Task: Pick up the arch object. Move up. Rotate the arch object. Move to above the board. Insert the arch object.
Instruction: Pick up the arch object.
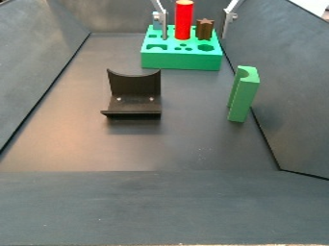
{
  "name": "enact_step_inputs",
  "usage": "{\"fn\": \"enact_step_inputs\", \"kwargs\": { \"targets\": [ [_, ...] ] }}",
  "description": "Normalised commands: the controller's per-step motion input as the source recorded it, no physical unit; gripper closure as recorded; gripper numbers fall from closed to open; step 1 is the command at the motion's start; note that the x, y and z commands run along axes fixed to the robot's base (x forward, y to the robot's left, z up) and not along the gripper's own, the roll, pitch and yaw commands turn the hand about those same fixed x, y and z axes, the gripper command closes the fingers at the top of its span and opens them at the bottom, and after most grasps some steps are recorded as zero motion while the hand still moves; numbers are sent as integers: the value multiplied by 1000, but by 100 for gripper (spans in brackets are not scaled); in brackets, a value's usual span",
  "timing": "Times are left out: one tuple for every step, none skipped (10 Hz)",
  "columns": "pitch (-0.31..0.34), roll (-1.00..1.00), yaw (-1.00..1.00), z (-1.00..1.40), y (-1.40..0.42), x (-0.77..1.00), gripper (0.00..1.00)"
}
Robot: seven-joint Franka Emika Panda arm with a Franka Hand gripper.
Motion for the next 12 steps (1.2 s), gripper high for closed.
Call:
{"fn": "enact_step_inputs", "kwargs": {
  "targets": [
    [-147, 61, -386, -51, 0, -746, 0],
    [-159, 0, -237, -451, 34, -986, 0],
    [-139, -14, -163, -506, 0, -1000, 0],
    [-169, -43, -114, -620, 0, -1000, 0],
    [-194, -33, -6, -714, -77, -1000, 0],
    [-187, 0, -14, -294, -126, -1000, 0],
    [-179, 50, -114, 0, -60, -969, 0],
    [-130, 101, -180, 0, -86, -823, 0],
    [-101, 66, -217, 0, -51, -777, 0],
    [-106, 0, -294, -223, -6, -760, 0],
    [-137, -77, -329, -557, 0, -806, 0],
    [-141, -76, -331, -414, 11, -797, 0]
  ]
}}
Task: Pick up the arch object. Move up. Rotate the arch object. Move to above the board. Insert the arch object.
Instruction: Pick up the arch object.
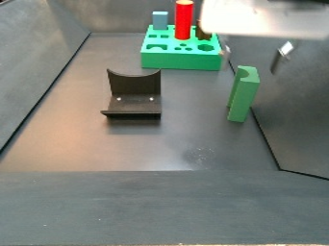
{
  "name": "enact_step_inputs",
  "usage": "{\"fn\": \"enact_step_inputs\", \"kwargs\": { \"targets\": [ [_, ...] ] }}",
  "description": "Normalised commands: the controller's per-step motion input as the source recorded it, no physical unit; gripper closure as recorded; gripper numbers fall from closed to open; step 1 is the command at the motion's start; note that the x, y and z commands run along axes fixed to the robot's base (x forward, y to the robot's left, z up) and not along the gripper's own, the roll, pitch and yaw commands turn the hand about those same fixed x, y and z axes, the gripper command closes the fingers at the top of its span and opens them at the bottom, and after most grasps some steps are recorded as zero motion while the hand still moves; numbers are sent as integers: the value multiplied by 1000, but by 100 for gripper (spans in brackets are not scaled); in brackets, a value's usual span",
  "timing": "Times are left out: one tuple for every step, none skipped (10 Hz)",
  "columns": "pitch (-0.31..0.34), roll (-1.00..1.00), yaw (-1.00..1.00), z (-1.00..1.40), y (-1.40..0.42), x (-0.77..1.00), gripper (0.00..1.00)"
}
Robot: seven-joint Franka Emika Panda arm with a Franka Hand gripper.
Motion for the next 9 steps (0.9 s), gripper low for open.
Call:
{"fn": "enact_step_inputs", "kwargs": {
  "targets": [
    [-104, -126, -186, -526, 20, -137, 0],
    [-30, -173, -140, -743, 20, 57, 0],
    [19, -116, -89, -617, 26, 214, 0],
    [47, -99, -23, -569, 60, 277, 0],
    [4, -104, -17, -383, 0, 169, 0],
    [-10, -86, -6, -86, 0, 0, 0],
    [-70, -67, 0, -60, 0, 0, 0],
    [0, 0, 0, 0, 0, 0, 0],
    [0, 0, 0, 0, 0, 0, 100]
  ]
}}
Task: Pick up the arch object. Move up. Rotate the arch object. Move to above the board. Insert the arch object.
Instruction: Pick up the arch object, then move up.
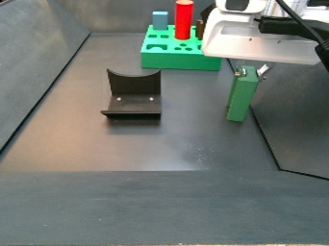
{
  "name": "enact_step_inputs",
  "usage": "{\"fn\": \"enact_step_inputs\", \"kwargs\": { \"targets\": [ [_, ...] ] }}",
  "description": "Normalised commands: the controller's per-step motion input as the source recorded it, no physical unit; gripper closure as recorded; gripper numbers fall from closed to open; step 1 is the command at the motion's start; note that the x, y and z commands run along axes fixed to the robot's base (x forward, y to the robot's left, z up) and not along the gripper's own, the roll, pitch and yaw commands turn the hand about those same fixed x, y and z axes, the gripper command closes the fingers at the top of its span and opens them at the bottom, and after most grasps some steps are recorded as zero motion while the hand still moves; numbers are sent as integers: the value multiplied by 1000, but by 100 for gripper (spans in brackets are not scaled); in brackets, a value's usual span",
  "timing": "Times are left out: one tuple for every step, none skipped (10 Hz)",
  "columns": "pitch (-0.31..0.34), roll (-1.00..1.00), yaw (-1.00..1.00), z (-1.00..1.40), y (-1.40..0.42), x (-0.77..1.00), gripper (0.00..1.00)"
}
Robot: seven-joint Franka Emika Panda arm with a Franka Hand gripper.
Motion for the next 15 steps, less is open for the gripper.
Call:
{"fn": "enact_step_inputs", "kwargs": {
  "targets": [
    [0, 0, 0, 0, 0, 0, 100],
    [0, 0, 0, 0, 0, 0, 100],
    [0, 0, 0, 0, 0, 0, 100],
    [0, 0, 0, 0, 0, 0, 100],
    [0, 0, 0, 0, 0, 0, 100],
    [0, 0, 0, 0, 0, 0, 100],
    [0, 0, 0, 0, 0, 0, 100],
    [0, 0, 0, 0, 0, 0, 100],
    [0, 0, 0, 0, 0, 0, 100],
    [0, 0, 0, 0, 0, 0, 100],
    [0, 0, 0, 833, 0, 0, 100],
    [5, 11, 34, 804, 90, 65, 100],
    [38, 15, 21, 682, 73, 35, 100],
    [52, 23, 8, 566, 52, 19, 100],
    [61, 33, -3, 440, 41, 9, 100]
  ]
}}
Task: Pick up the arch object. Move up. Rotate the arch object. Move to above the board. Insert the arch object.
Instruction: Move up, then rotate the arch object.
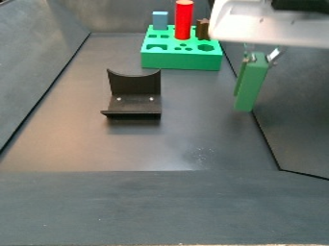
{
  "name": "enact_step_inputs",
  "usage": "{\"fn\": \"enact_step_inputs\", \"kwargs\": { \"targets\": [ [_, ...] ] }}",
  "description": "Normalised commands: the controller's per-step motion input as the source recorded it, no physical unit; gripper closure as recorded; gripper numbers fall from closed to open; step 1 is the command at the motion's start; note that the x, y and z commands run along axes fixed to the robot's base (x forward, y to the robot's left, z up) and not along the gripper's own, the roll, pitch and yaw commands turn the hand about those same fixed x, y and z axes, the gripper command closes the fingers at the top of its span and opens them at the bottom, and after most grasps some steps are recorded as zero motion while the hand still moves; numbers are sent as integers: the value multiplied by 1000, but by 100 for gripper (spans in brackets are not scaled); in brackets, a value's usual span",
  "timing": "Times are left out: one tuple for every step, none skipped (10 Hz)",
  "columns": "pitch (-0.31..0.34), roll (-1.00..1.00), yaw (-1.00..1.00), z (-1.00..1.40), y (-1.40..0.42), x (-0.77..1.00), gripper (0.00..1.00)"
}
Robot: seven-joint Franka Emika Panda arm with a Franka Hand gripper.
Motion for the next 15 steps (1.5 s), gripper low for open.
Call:
{"fn": "enact_step_inputs", "kwargs": {
  "targets": [
    [69, 44, -11, 310, 36, 0, 100],
    [0, 0, 0, 1000, -357, 776, 100],
    [-10, 6, 6, 1000, -386, 835, 100],
    [74, -21, 34, 1000, -334, 769, 100],
    [93, -39, 28, 1000, -279, 720, 100],
    [99, -53, 22, 1000, -254, 665, 100],
    [100, -58, 22, 1000, -227, 604, 100],
    [102, -65, 21, 879, -176, 466, 100],
    [103, -69, 20, 615, -94, 244, 100],
    [78, -68, 21, 440, -62, 130, 100],
    [50, -64, 22, 232, -42, 51, 100],
    [66, -90, 230, 0, 0, 0, 100],
    [63, -81, 209, -101, 14, 11, 100],
    [53, -67, 478, 0, -16, 55, 100],
    [32, -50, 393, 43, -24, 64, 100]
  ]
}}
